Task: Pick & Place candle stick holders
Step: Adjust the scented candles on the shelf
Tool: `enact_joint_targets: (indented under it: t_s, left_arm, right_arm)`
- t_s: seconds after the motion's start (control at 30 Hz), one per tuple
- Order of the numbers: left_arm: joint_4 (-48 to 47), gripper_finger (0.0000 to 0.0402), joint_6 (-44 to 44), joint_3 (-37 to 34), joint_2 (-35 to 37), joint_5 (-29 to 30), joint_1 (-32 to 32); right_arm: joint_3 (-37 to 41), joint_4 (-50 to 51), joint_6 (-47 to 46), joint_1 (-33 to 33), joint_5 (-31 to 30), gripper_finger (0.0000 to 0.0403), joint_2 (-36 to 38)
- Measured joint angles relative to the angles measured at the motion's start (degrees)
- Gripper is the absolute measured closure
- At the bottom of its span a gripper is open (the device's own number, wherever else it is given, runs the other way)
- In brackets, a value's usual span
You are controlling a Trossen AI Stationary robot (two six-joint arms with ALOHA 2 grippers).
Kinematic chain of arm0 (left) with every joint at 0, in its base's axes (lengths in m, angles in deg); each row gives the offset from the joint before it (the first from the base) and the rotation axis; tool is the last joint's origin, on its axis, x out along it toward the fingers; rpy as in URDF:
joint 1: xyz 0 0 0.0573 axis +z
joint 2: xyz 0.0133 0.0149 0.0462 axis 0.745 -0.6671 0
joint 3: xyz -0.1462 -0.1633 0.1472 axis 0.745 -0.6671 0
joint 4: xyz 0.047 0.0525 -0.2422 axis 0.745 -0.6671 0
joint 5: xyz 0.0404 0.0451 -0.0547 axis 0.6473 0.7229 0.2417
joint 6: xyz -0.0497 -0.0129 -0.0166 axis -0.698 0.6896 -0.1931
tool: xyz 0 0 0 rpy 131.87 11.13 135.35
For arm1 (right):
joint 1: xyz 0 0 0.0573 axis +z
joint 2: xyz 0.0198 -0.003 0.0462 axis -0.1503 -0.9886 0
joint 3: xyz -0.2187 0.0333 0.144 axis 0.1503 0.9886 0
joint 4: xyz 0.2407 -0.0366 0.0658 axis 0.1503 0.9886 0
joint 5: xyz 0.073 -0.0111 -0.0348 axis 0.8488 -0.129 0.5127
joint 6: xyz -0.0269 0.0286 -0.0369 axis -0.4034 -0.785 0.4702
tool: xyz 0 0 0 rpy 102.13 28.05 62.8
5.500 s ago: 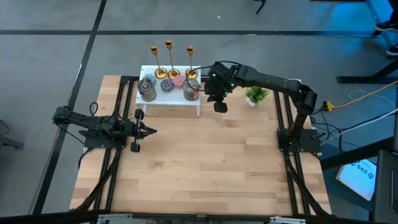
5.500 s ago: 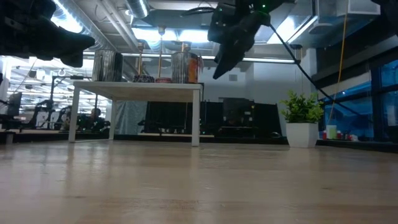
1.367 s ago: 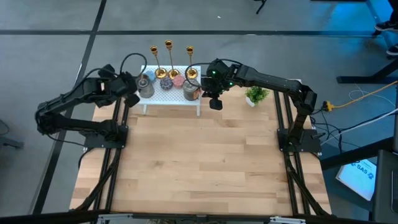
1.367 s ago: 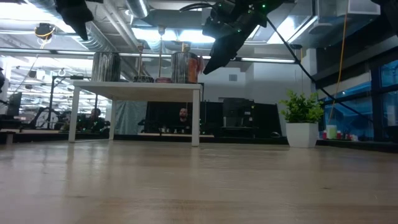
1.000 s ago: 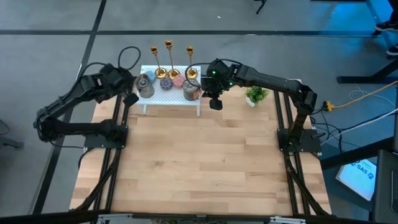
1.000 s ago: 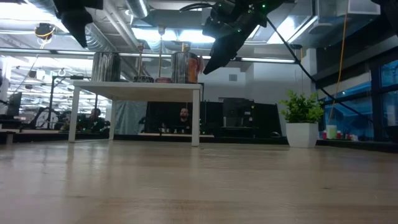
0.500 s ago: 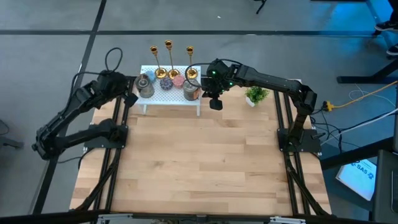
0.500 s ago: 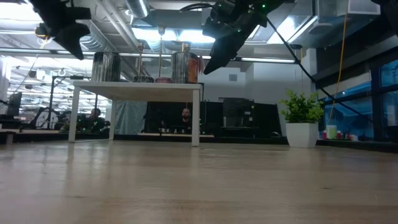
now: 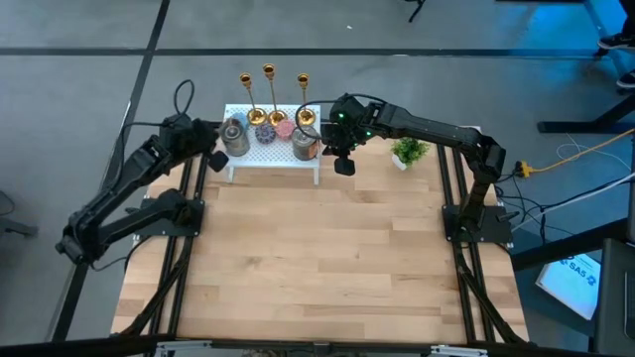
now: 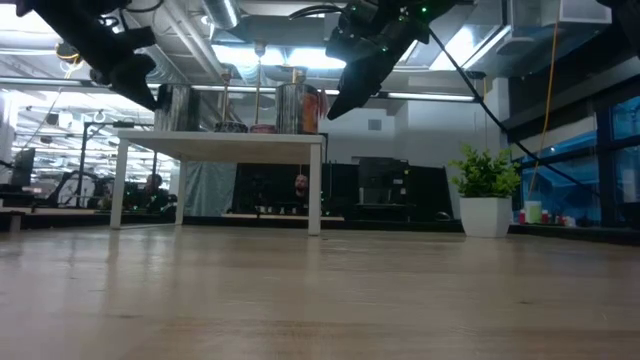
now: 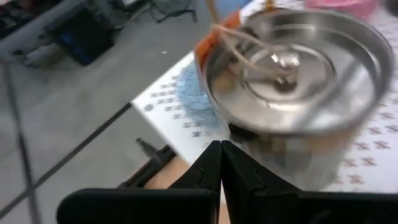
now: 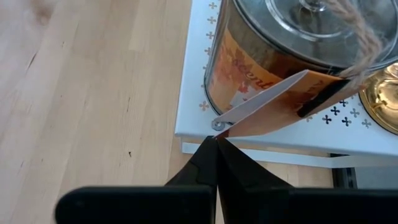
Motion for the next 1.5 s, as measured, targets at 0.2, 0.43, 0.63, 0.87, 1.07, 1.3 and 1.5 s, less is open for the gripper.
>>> enact_joint_targets:
  t_s: [0.2, 0.43, 0.63, 0.87, 1.07, 1.3, 1.5]
  left_arm:
    - [-0.03, 0.04, 0.17, -0.21, -0.06, -6.73, 2.08]
    - [-0.03, 0.04, -0.12, -0.21, -0.06, -11.3, 2.28]
    - [-0.04, 0.04, -0.15, -0.21, -0.06, -15.07, 2.11]
    - [-0.03, 0.04, -0.32, -0.21, -0.06, -21.09, 2.04]
    - [0.23, 0.04, -0.28, -0.21, -0.06, -23.36, 1.4]
    - [0.67, 0.04, -0.28, -0.21, -0.06, -23.36, -2.74]
    - [-0.72, 0.04, -0.57, -0.19, 2.67, -19.99, -6.02]
  right_arm:
    - [0.0, 0.0, -0.01, 0.01, 0.0, 0.0402, 0.0]
    - [0.0, -0.54, -0.03, 0.0, 0.49, 0.0402, 0.0]
    - [0.0, -2.08, -0.02, 0.98, 0.62, 0.0402, 0.0]
    - [0.0, -4.61, -0.01, 2.98, 0.61, 0.0402, 0.0]
    - [0.0, -7.17, -0.01, 4.31, 0.62, 0.0402, 0.0]
    - [0.0, -9.53, 0.0, 5.17, 0.77, 0.0402, 0.0]
    - [-0.04, 2.16, 2.85, 4.11, 0.49, 0.0402, 0.08]
